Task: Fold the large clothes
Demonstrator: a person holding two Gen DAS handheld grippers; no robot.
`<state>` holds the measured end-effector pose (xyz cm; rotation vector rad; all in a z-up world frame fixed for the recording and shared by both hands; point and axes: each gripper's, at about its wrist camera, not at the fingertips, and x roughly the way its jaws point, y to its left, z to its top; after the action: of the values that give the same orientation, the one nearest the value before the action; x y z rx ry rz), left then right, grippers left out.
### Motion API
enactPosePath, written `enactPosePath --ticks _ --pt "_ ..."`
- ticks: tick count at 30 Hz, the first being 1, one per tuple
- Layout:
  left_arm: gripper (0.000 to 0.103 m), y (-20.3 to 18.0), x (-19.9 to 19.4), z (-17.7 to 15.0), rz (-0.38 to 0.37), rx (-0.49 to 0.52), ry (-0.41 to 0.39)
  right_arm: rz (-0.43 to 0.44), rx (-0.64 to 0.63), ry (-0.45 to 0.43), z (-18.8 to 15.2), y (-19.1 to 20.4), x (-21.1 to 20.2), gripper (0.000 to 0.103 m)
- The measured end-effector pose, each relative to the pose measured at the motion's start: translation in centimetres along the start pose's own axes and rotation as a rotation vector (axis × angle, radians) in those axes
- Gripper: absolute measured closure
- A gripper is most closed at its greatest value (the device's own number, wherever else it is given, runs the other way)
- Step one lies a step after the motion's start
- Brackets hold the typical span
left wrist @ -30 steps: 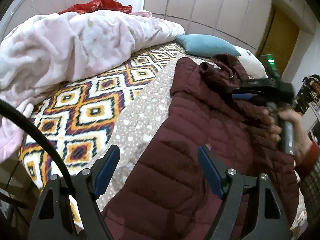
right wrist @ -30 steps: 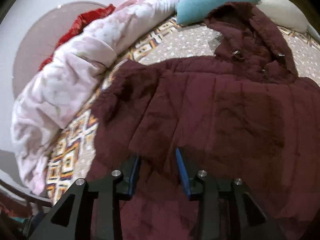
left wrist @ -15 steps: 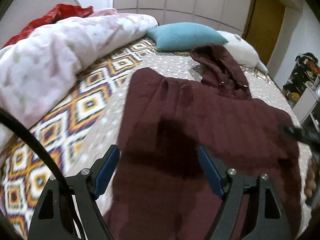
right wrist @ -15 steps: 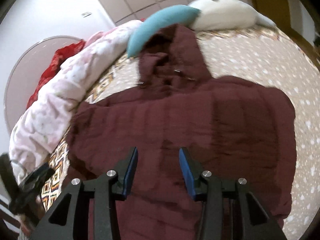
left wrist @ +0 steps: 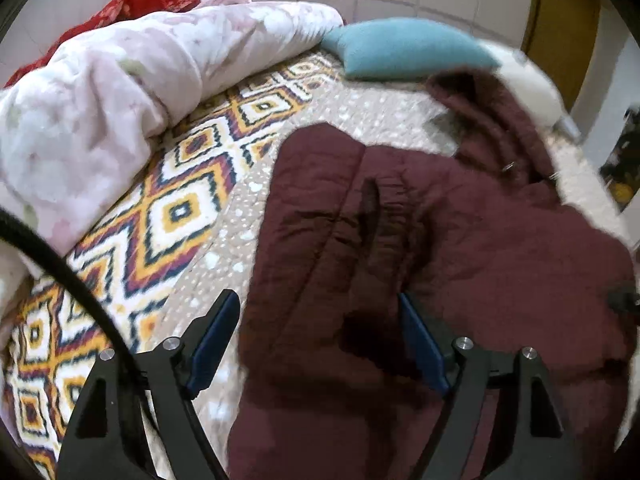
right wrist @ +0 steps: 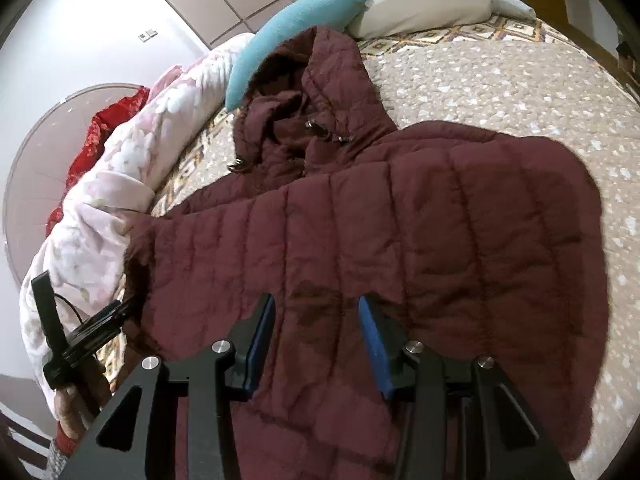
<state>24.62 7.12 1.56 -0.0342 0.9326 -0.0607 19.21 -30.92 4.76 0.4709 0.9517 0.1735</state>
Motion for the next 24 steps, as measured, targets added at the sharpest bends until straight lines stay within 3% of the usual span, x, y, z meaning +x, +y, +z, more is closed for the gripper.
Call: enactPosePath --ticks 5,10,17,24 --pt "0.024 2.8 -6.4 -3.1 -0.024 -0.005 -0.038 -0.036 -0.013 -0.003 -3.0 -0.9 -6.1 0.05" --pt "0.024 4.6 -11.2 -8.8 0.087 0.042 -0.066 -0.097 -0.019 0.018 -8.8 -2.4 -10.8 0.047" --pt "0.024 5.0 -16.1 -15.3 0.137 0.082 -0.119 -0.265 -0.107 -0.001 -17.9 -1.9 -14.6 0.046" --pt "0.024 4.6 -19.9 -19.5 0.186 0.069 -0.161 -0.461 -0.12 -0.081 -22.7 -0.8 -17.2 0.045"
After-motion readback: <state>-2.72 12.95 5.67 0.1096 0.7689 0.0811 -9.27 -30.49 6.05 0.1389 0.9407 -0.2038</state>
